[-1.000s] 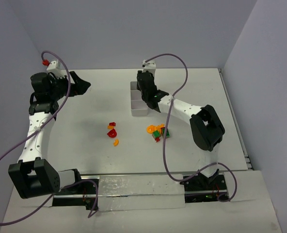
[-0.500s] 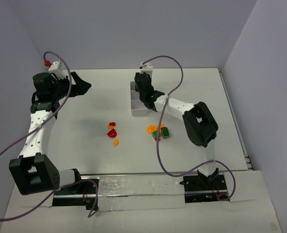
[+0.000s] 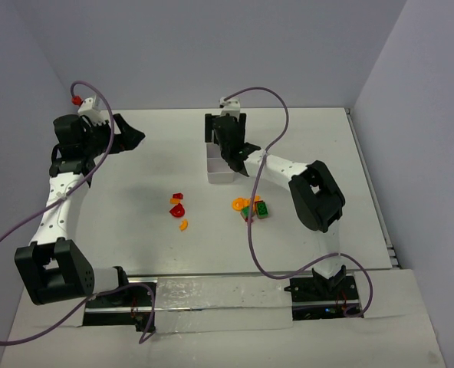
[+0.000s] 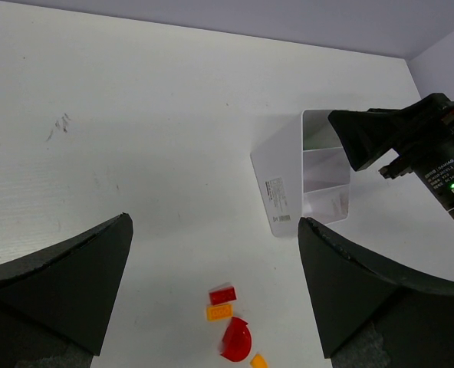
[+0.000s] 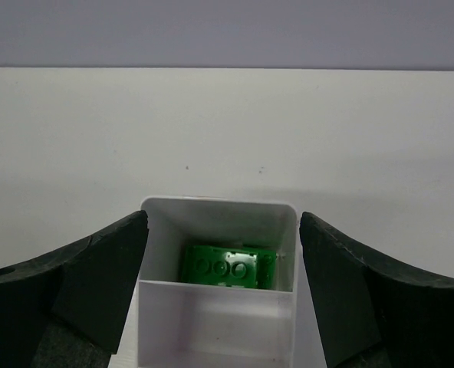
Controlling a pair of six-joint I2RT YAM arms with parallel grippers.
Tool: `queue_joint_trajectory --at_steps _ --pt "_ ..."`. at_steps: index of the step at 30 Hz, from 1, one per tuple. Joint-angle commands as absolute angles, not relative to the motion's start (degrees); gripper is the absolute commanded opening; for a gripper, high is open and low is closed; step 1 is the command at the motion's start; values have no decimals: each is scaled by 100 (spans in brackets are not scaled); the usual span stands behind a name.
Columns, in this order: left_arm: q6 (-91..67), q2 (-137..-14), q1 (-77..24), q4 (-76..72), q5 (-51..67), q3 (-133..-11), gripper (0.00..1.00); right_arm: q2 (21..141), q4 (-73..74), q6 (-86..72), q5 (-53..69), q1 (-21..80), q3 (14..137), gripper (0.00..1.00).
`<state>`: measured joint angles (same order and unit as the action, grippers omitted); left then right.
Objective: Sort the legos into containers by color
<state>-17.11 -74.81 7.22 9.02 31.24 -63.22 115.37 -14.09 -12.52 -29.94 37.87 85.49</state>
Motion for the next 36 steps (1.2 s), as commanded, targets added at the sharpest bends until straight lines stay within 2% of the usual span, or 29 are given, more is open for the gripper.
queue_joint_trajectory --at_steps 1,4,6,11,14,16,18,23,36 --pt "-1532 -7281 711 650 3111 -6294 99 10954 -1422 -1145 -2690 3762 8534 86" --pt "-1274 -7211 656 802 3096 -6312 99 10371 -967 -947 -2222 3741 8282 87" --pt "-839 -7174 557 1098 2994 -6377 99 9683 86 -656 -1387 3651 8133 91" --pt "-442 -6907 357 1371 2623 -6250 99 8664 2174 -70 136 3130 7439 91" --pt "-322 -6756 278 1336 2476 -6115 99 8397 2843 -70 603 2819 6789 89" --pt "-290 -6706 203 1310 2383 -6036 99 8262 3391 -65 787 2623 6390 83" --pt "-290 -6729 130 1327 2327 -6029 99 8270 3699 -67 888 2593 6264 80" --pt "-395 -6786 45 1310 2249 -6046 99 8928 4607 -221 1102 2602 6781 81" --pt "-285 -6874 53 1327 2086 -5950 99 9606 4588 -411 945 2701 6774 75"
